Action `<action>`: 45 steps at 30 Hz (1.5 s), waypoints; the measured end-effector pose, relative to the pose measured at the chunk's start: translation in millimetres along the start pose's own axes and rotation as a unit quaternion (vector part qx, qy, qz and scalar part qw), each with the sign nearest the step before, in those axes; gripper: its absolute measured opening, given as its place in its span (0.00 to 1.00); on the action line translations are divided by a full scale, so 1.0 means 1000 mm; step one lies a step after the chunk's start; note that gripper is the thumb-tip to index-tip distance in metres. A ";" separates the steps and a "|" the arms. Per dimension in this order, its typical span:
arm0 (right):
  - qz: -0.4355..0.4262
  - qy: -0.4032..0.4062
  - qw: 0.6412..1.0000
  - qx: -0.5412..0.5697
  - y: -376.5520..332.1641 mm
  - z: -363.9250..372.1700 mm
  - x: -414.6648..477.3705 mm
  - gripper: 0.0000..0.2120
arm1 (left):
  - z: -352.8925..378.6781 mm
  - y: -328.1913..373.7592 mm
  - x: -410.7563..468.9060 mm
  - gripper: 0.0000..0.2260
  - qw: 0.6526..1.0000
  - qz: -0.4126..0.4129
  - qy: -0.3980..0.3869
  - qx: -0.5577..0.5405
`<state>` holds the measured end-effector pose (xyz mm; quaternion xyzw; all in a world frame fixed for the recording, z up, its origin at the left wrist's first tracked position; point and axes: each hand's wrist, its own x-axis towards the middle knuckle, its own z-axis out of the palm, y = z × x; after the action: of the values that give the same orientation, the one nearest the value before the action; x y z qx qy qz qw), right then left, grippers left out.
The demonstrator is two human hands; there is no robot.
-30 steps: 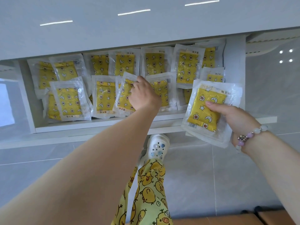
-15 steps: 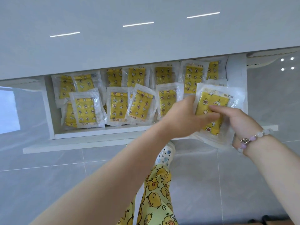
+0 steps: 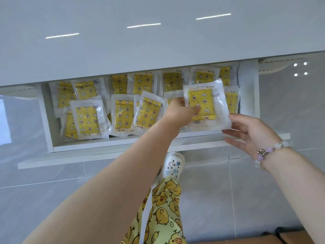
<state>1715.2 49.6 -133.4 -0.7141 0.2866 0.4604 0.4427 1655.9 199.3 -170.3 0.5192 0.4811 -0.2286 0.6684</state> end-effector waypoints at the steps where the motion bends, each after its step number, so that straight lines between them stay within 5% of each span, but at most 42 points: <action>1: 0.003 0.013 1.000 0.002 -0.002 -0.004 -0.001 0.02 | 0.003 0.002 0.007 0.22 1.000 -0.001 0.025 0.002; 6: 0.017 0.105 0.993 -0.051 0.003 -0.018 -0.002 0.08 | 0.024 -0.006 0.037 0.04 0.995 -0.004 0.083 0.060; 10: 0.027 0.153 0.982 -0.106 0.026 -0.021 0.005 0.08 | 0.038 -0.023 0.052 0.17 0.984 -0.018 0.133 0.117; 12: 0.026 0.163 0.981 -0.104 0.035 -0.018 0.007 0.03 | 0.041 -0.030 0.059 0.17 0.982 -0.015 0.151 0.113; 21: 0.008 0.246 0.964 -0.102 0.043 -0.007 0.013 0.07 | 0.046 -0.035 0.070 0.15 0.949 -0.014 0.213 0.232; 28: 0.012 0.214 0.973 -0.088 0.046 -0.010 0.013 0.06 | 0.019 -0.018 0.056 0.24 0.924 0.017 0.209 0.320; 31: 0.037 0.196 0.979 -0.050 0.041 -0.007 0.009 0.03 | -0.013 -0.002 0.021 0.18 0.965 0.053 0.214 0.142; 33: 0.080 0.203 0.976 -0.008 0.040 0.005 0.004 0.04 | -0.031 -0.004 -0.020 0.12 0.959 0.046 0.276 -0.051; 36: 0.158 0.230 0.957 0.080 0.043 0.032 -0.009 0.07 | -0.052 -0.041 -0.079 0.09 0.882 -0.088 0.361 -0.291; 39: 0.199 0.195 0.943 0.183 0.043 0.068 -0.035 0.06 | -0.067 -0.077 -0.110 0.12 0.806 -0.219 0.339 -0.434; 43: 0.167 0.116 0.950 0.239 0.034 0.097 -0.056 0.01 | -0.088 -0.087 -0.111 0.27 0.730 -0.189 0.221 -0.619; 45: 0.184 0.100 0.939 0.275 0.023 0.097 -0.051 0.10 | -0.100 -0.086 -0.106 0.30 0.712 -0.157 0.171 -0.663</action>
<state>1635.9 126.6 -113.0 -0.5421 0.5710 0.3633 0.4981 1500.4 239.9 -117.5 -0.1102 0.6895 0.1401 0.7020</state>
